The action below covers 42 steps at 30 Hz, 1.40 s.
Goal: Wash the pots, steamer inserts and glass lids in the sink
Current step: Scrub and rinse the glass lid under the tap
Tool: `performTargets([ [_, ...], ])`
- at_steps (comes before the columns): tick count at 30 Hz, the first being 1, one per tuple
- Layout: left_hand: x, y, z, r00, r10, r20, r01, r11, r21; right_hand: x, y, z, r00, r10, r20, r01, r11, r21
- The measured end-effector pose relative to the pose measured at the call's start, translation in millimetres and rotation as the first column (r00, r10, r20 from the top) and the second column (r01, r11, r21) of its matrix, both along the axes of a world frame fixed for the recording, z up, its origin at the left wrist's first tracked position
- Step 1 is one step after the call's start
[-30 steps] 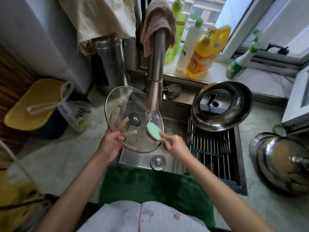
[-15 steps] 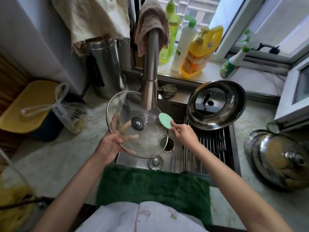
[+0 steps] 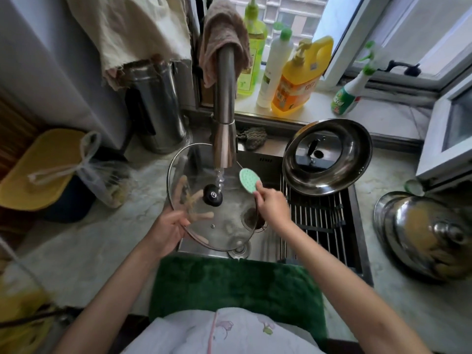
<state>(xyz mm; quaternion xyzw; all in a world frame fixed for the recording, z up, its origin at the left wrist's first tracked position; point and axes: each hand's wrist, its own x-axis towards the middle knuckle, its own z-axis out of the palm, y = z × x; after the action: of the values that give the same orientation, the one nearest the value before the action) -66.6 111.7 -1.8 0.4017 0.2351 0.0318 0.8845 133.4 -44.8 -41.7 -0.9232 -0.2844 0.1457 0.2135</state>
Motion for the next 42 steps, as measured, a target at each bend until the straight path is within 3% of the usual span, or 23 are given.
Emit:
performTargets([
  [3,4.4,-9.2,0.5,1.0,-0.022,-0.019,0.023,1.0,0.019,-11.9,29.8,14.3,0.998,0.017,-0.056,-0.007,0.984,0.181],
  [5,6.3,-11.9,3.0,1.0,-0.006,0.001,0.006,0.999,-0.039,-34.4,32.5,27.5,0.971,0.227,-0.07,-0.204,0.948,0.244],
  [8,3.2,-9.5,4.6,0.998,0.061,0.031,-0.058,0.995,-0.085,-29.9,8.3,32.3,0.93,0.363,-0.054,-0.355,0.928,0.115],
  [11,2.3,-6.8,5.0,0.998,0.026,0.064,-0.017,0.989,-0.145,12.8,-0.4,26.4,0.994,0.11,-0.003,-0.11,0.993,-0.03],
  [13,6.1,-6.6,1.0,0.996,-0.049,0.078,0.063,0.98,-0.19,22.7,9.5,27.6,1.0,0.014,0.004,-0.014,1.0,0.024],
  [15,13.0,-11.0,1.8,0.995,-0.094,0.045,0.101,0.975,-0.197,7.4,30.7,34.3,0.996,0.091,-0.027,-0.087,0.99,0.11],
  [17,15.8,-10.8,-3.1,0.998,-0.06,0.03,0.065,0.969,-0.239,-16.1,41.7,42.8,0.947,0.309,-0.093,-0.297,0.947,0.124],
  [19,12.7,-8.7,0.9,0.988,-0.029,0.152,0.083,0.929,-0.36,-19.2,33.2,50.8,0.877,0.458,-0.142,-0.455,0.889,0.057],
  [21,11.0,-9.3,5.3,0.985,-0.008,0.173,0.086,0.889,-0.449,4.9,21.1,49.9,0.905,0.408,-0.123,-0.414,0.91,-0.025],
  [23,9.9,-10.4,6.9,0.996,0.02,0.082,0.011,0.932,-0.362,30.7,18.6,46.9,0.967,0.248,-0.049,-0.253,0.96,-0.122],
  [25,11.9,-13.1,7.8,0.995,-0.039,0.093,0.065,0.953,-0.295,30.4,33.5,46.3,0.98,0.197,-0.029,-0.199,0.976,-0.088],
  [28,16.3,-11.7,4.9,0.996,-0.083,0.043,0.091,0.966,-0.241,-5.5,54.2,51.8,0.917,0.376,-0.133,-0.372,0.927,0.056],
  [31,14.8,-5.1,3.1,0.987,-0.06,0.152,0.113,0.921,-0.371,-8.9,33.3,56.4,0.823,0.509,-0.251,-0.521,0.853,0.022],
  [33,12.6,-0.1,-2.0,0.982,-0.037,0.185,0.114,0.899,-0.422,10.4,22.2,56.2,0.872,0.44,-0.215,-0.459,0.888,-0.043],
  [36,14.9,-1.6,-3.8,0.994,-0.083,0.072,0.099,0.961,-0.257,24.2,33.1,47.6,0.965,0.252,-0.068,-0.256,0.965,-0.064],
  [39,22.8,-5.3,-1.1,0.997,-0.06,0.041,0.068,0.965,-0.253,-7.0,52.7,51.9,0.92,0.372,-0.124,-0.369,0.928,0.047],
  [42,19.5,-1.0,3.0,0.998,-0.057,0.006,0.057,0.966,-0.254,-23.0,25.2,65.8,0.795,0.553,-0.25,-0.555,0.829,0.069],
])
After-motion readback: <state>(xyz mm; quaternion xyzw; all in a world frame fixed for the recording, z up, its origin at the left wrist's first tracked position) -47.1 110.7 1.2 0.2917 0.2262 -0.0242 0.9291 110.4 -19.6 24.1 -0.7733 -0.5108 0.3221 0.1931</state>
